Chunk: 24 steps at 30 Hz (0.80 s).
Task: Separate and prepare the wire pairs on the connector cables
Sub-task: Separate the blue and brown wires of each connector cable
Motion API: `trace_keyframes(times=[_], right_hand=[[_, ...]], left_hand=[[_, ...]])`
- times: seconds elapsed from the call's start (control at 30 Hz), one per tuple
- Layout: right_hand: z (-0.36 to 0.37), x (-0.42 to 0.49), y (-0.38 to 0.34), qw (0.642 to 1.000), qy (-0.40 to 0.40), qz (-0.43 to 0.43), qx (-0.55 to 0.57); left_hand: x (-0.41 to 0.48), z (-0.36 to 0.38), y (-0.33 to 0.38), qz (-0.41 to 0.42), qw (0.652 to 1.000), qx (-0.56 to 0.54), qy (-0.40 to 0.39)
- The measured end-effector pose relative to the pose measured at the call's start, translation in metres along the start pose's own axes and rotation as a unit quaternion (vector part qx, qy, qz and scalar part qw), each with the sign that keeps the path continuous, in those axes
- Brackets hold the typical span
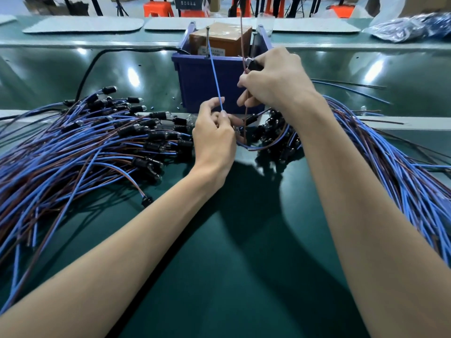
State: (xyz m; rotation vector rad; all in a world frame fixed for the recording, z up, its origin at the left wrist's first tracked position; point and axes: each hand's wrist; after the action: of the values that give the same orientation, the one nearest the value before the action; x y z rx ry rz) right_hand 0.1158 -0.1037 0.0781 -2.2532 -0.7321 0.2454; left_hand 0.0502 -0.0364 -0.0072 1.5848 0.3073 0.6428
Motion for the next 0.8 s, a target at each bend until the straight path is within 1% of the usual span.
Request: trace_keyframes(times=[0.27, 0.4, 0.6, 0.8], right_hand=[[-0.014, -0.001, 0.008, 0.999, -0.003, 0.021, 0.027], [-0.018, 0.000, 0.014, 1.000, -0.003, 0.020, 0.019], [-0.020, 0.009, 0.021, 0.998, -0.017, 0.054, 0.021], [-0.018, 0.012, 0.021, 0.997, -0.038, 0.044, 0.043]], left_hand=[[-0.002, -0.001, 0.004, -0.009, 1.000, -0.001, 0.009], [-0.002, -0.002, 0.003, -0.012, 1.000, 0.006, 0.005], [-0.004, -0.001, 0.003, -0.023, 1.000, 0.003, 0.016], [-0.003, -0.003, 0.004, -0.023, 0.999, -0.010, 0.025]])
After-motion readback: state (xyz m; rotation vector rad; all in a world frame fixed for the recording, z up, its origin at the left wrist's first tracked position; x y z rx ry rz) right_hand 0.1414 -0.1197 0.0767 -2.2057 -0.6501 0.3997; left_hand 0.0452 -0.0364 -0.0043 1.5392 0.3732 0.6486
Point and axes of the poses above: each hand's wrist, its own x-axis towards the middle knuckle, its own z-axis out of the palm, y = z × x, and after that the axes turned 11 degrees about -y, right-handed
